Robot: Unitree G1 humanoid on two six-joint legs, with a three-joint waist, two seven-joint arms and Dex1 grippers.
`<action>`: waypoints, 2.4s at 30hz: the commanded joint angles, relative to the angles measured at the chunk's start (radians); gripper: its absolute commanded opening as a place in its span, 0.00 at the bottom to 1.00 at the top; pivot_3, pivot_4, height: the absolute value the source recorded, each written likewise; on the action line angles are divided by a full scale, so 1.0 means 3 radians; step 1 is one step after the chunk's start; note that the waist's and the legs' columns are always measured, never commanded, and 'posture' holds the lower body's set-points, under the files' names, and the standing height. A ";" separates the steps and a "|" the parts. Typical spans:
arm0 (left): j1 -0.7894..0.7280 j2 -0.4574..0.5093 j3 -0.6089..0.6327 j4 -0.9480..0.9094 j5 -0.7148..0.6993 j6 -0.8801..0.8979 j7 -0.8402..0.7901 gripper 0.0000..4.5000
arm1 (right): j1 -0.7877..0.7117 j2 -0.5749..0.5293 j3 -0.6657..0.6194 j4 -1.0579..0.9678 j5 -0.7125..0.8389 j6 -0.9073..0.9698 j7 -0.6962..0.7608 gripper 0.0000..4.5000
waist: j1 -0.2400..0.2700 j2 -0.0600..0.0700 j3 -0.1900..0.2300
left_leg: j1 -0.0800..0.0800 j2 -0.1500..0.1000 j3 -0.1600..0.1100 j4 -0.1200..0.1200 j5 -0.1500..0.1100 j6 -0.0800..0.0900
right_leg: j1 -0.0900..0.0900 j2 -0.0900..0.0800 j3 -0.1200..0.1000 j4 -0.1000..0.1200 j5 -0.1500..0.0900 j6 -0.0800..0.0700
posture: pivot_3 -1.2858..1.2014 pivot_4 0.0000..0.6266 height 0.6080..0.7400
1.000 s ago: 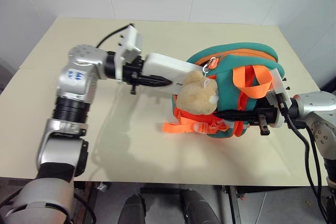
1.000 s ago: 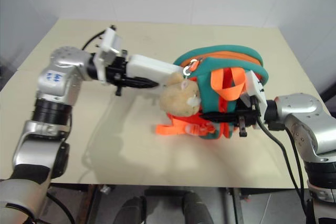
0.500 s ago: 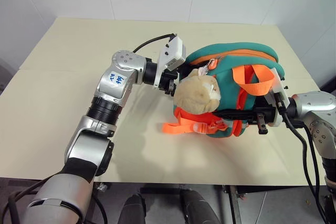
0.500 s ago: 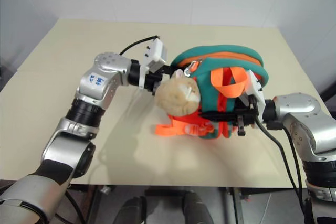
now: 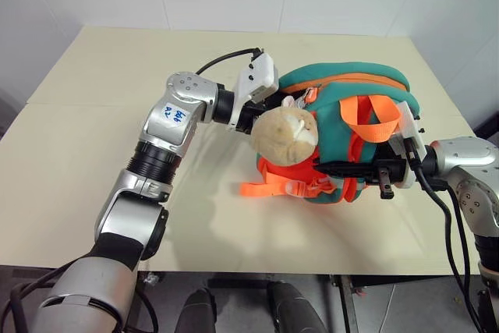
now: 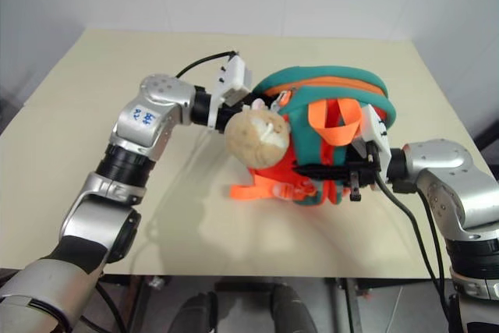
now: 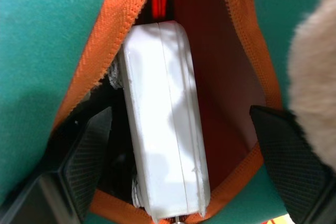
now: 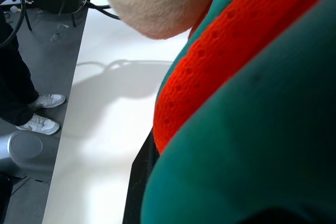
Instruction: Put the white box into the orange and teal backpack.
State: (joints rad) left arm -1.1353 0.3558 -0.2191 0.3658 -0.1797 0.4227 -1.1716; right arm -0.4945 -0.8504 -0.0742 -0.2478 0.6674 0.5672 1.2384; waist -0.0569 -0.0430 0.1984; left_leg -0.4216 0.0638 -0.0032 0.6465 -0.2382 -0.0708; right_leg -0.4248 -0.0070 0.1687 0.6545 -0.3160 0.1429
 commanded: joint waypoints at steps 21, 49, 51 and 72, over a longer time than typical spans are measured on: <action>0.0522 0.0640 0.0919 -0.1944 -0.1274 0.1638 0.0513 0.99 | 0.0109 -0.0026 -0.0072 -0.0184 0.0056 0.0008 -0.0036 0.00 | 0.0001 0.0002 0.0001 | 0.0002 0.0001 -0.0001 0.0003 0.0000 0.0000 | 0.0001 0.0000 0.0000 0.0004 0.0000 0.0000 | 0.52 0.24 1.00; 0.0652 0.0627 0.0642 -0.2589 -0.2088 0.2510 0.1351 0.99 | -0.0064 0.0083 0.0076 -0.0024 -0.0030 -0.0021 -0.0058 0.00 | -0.0011 0.0002 0.0001 | 0.0006 0.0000 -0.0003 0.0002 0.0001 -0.0001 | 0.0005 0.0000 0.0000 0.0000 0.0001 0.0001 | 0.52 0.24 1.00; 0.0642 0.0619 0.0596 -0.2587 -0.2094 0.2503 0.1363 0.99 | -0.0070 0.0087 0.0065 -0.0023 -0.0018 -0.0017 -0.0050 0.00 | -0.0010 0.0002 0.0001 | 0.0005 0.0000 -0.0003 0.0003 0.0001 -0.0001 | 0.0005 0.0000 0.0000 0.0000 0.0001 0.0001 | 0.52 0.24 1.00; 0.0440 0.0891 0.0715 -0.2318 -0.2254 0.2612 0.1257 0.05 | 0.0275 0.0433 -0.0489 -0.0314 0.0428 -0.0123 -0.0448 0.00 | -0.0014 0.0002 0.0001 | 0.0005 0.0000 -0.0003 -0.0001 0.0001 -0.0001 | 0.0005 0.0000 0.0000 -0.0003 0.0001 0.0001 | 0.52 0.24 1.00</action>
State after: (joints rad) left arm -0.9788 0.6061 -0.0227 -0.3324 -0.8412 1.2106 -0.7699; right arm -0.4071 -0.7264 -0.1558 -0.2937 0.7554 0.5658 1.1224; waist -0.0611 -0.0423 0.1988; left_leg -0.4202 0.0638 -0.0041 0.6460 -0.2378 -0.0710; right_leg -0.4234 -0.0068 0.1687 0.6536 -0.3157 0.1432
